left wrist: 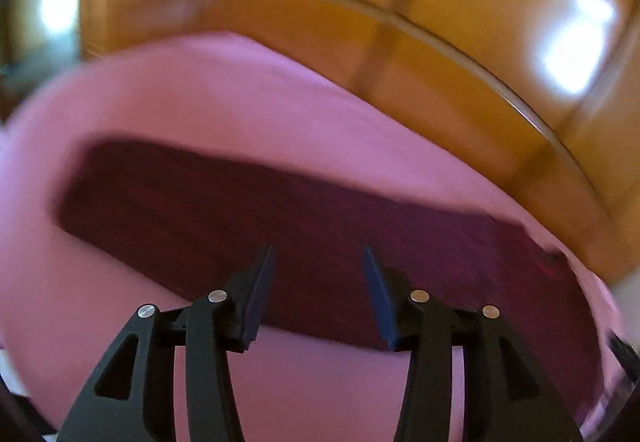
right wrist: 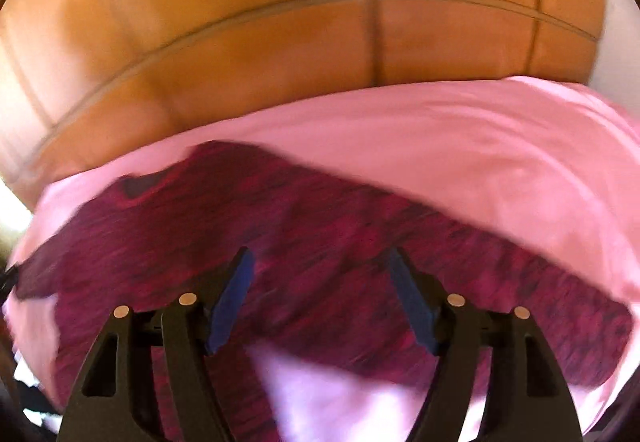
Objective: Fold small clothes
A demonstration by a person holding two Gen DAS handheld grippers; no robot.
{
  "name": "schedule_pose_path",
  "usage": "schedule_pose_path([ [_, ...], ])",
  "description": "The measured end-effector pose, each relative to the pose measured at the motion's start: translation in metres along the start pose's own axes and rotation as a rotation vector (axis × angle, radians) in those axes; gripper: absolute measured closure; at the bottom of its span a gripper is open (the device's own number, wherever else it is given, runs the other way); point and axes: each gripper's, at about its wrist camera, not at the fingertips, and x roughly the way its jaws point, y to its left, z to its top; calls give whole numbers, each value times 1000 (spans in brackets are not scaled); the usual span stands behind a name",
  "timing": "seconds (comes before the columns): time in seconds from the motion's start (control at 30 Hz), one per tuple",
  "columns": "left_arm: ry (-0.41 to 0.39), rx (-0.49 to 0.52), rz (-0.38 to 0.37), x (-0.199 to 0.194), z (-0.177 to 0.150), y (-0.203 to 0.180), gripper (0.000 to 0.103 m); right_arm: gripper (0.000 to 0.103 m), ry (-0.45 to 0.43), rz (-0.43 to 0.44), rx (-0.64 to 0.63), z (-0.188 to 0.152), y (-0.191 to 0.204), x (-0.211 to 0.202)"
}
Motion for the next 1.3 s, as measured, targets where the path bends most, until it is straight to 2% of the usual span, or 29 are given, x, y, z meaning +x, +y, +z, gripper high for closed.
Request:
schedule_pose_path([
  [0.07, 12, 76, -57, 12, -12, -32, 58, 31, 23, -50, -11, 13, -15, 21],
  [0.1, 21, 124, -56, 19, -16, -49, 53, 28, 36, -72, -22, 17, -20, 29],
  [0.2, 61, 228, -47, 40, -26, -87, 52, 18, 127, -59, -51, 27, -36, 61],
  [0.27, 66, 291, 1, 53, -31, -104, 52, 10, 157, -74, -98, 28, -44, 74],
  [0.3, 67, 313, 16, 59, -31, -108, 52, 11, 185, -36, -98, 29, -49, 81],
  [0.33, 65, 327, 41, 65, -32, -112, 52, 15, 196, -20, -90, 29, -51, 83],
  [0.4, 65, 335, 72, 74, -30, -116, 52, 63, 202, 33, -98, 31, -52, 80],
  [0.47, 60, 343, 97, 81, -28, -122, 52, 84, 196, 57, -165, 32, -41, 73],
  [0.5, 59, 343, 105, 86, -26, -124, 52, 86, 190, 37, -210, 33, -34, 70],
  [0.53, 56, 342, 113, 89, -24, -125, 52, 87, 182, 20, -232, 33, -30, 68],
  [0.67, 53, 317, 145, 104, -10, -131, 52, 87, 53, -179, -270, 52, -24, 56],
  [0.77, 58, 289, 154, 109, -4, -133, 52, 86, 24, -269, -295, 61, -14, 63],
  [0.83, 57, 273, 129, 101, -4, -133, 52, 76, 33, -300, -309, 57, -7, 70],
  [0.9, 56, 278, 73, 84, -11, -131, 52, 51, 10, -298, -281, 54, -9, 64],
  [0.97, 59, 295, 11, 64, -23, -126, 52, 45, -34, -245, -207, 44, -18, 42],
  [1.03, 93, 278, -107, 43, -40, -115, 51, 43, -38, -161, -159, 29, -22, 22],
  [1.23, 236, 160, -403, 12, -92, -87, 50, 43, 107, 241, 35, -58, -31, -23],
  [1.3, 269, 126, -488, 3, -109, -82, 50, 39, 166, 375, 102, -94, -36, -35],
])
